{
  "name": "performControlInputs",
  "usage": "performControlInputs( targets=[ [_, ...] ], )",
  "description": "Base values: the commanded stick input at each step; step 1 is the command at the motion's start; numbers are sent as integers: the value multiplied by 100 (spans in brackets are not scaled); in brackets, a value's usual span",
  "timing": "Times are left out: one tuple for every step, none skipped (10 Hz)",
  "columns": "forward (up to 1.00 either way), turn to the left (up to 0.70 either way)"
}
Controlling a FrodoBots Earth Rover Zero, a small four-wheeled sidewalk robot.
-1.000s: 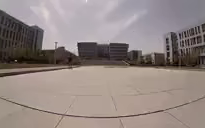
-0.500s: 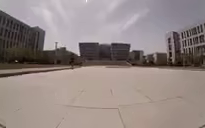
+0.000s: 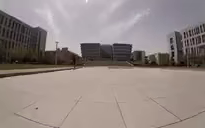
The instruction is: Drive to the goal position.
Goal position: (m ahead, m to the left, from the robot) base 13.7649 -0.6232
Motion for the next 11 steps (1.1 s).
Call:
performControlInputs(
  targets=[
    [100,0],
    [100,0],
    [100,0],
    [100,0],
    [100,0],
    [100,0],
    [100,0],
    [100,0],
    [100,0],
    [100,0],
    [100,0]
  ],
)
